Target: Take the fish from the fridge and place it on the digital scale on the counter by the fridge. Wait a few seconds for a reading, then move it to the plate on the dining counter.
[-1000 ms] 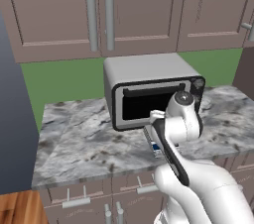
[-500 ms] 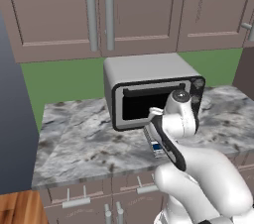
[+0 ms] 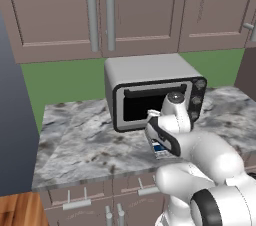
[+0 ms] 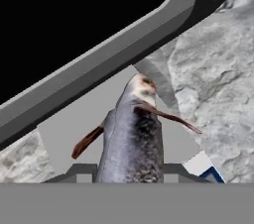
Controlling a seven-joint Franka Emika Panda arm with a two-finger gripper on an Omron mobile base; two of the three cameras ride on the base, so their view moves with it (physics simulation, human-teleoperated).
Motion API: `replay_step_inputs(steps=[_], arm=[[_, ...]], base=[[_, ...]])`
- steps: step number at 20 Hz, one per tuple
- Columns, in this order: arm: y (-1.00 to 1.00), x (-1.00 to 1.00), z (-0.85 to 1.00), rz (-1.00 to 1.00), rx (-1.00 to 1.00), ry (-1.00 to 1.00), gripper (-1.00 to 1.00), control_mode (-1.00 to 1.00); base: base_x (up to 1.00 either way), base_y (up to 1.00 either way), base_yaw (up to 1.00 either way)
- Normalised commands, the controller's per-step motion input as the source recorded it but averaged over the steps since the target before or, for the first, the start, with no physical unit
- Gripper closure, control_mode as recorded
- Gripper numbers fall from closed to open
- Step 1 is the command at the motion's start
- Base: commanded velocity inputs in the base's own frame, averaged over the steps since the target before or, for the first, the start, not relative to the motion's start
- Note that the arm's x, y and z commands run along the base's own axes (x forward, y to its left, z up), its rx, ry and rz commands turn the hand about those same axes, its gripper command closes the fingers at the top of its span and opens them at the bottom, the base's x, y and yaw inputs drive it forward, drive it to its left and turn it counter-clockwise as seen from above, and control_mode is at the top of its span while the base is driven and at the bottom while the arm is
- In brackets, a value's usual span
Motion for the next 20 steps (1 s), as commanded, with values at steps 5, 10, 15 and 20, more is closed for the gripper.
replay_step_inputs(steps=[5,10,15,20], arm=[[0.0,0.04,-0.38,-0.02,0.0,0.01,1.0,-1.0],[0.0,0.0,-0.37,-0.02,0.0,0.02,1.0,-1.0],[0.0,0.18,-0.26,-0.03,0.0,0.03,1.0,-1.0],[0.0,0.38,-0.14,-0.04,0.0,0.01,1.0,-1.0]], base=[[0.0,0.0,0.0],[0.0,0.0,0.0],[0.0,0.0,0.0],[0.0,0.0,0.0]])
